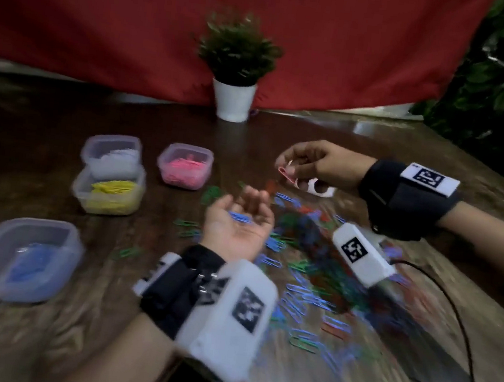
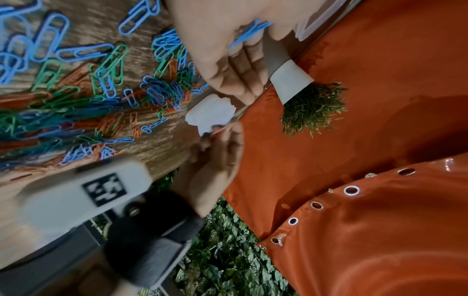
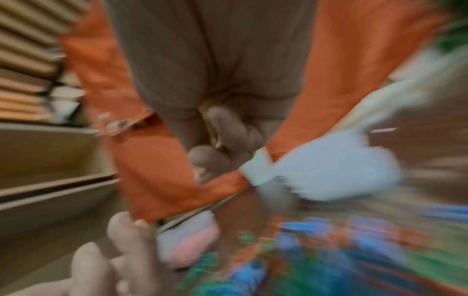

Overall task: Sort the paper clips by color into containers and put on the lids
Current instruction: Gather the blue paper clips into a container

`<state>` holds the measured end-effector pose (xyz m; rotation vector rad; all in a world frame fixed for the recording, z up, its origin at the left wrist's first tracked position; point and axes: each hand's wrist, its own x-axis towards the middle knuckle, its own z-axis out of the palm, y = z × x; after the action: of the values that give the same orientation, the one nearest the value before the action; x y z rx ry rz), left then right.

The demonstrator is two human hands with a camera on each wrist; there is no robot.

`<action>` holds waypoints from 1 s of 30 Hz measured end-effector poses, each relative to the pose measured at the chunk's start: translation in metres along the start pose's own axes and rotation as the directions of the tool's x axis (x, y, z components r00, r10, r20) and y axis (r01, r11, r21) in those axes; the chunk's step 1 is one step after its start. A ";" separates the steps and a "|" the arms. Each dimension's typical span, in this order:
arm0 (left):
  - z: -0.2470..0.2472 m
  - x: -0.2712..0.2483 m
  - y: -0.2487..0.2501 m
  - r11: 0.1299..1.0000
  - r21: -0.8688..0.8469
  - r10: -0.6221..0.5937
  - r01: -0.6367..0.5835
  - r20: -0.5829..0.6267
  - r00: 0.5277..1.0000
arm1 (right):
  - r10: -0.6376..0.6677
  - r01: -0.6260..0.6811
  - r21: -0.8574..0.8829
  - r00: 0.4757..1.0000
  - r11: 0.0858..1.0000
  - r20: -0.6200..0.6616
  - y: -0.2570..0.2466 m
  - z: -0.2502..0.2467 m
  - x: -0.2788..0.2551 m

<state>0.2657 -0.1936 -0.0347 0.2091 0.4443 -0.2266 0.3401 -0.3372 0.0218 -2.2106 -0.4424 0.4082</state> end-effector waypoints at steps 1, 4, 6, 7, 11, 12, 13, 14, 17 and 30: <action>-0.001 -0.001 0.003 1.000 -0.020 -0.009 0.009 -0.004 1.000 | -0.039 0.039 -0.023 0.999 0.999 0.005 -0.019 0.009 0.016; -0.004 -0.003 0.016 0.999 -0.035 0.004 -0.004 0.005 1.000 | -0.105 0.110 -0.139 0.994 0.984 0.042 -0.068 0.041 0.070; -0.005 -0.002 0.025 0.998 -0.032 0.049 -0.049 0.002 0.999 | -0.091 0.100 -0.195 0.994 0.976 0.055 -0.084 0.058 0.100; -0.005 -0.002 0.029 0.998 -0.030 0.063 -0.063 0.000 0.998 | -0.066 0.076 -0.216 0.996 0.973 0.055 -0.086 0.062 0.110; -0.007 0.003 0.029 0.997 -0.060 0.051 -0.051 0.009 0.999 | -0.014 -0.010 -0.267 0.996 0.964 -0.088 -0.076 0.038 0.104; -0.008 0.004 0.026 0.997 -0.072 0.043 -0.042 0.009 0.999 | -0.026 -0.018 -0.273 0.987 0.962 -0.157 -0.071 0.024 0.093; -0.009 0.005 0.024 0.996 -0.081 0.031 -0.030 0.010 0.999 | -0.024 -0.034 -0.272 0.978 0.962 -0.209 -0.065 0.007 0.078; -0.009 0.006 0.020 0.996 -0.086 0.021 -0.020 0.004 1.000 | -0.003 -0.065 -0.273 0.970 0.960 -0.242 -0.056 -0.011 0.061; -0.011 0.007 0.012 0.997 -0.071 0.003 -0.003 -0.003 1.000 | 0.174 -0.250 -0.302 0.950 0.920 -0.259 -0.014 -0.055 0.001; -0.004 -0.005 0.002 0.997 0.072 0.030 -0.031 0.022 0.999 | 0.405 -0.387 -0.488 0.911 0.782 -0.073 0.086 -0.037 -0.037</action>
<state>0.2605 -0.1896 -0.0354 0.2841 0.4126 -0.2149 0.3384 -0.4300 -0.0175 -2.8170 -0.0876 0.6128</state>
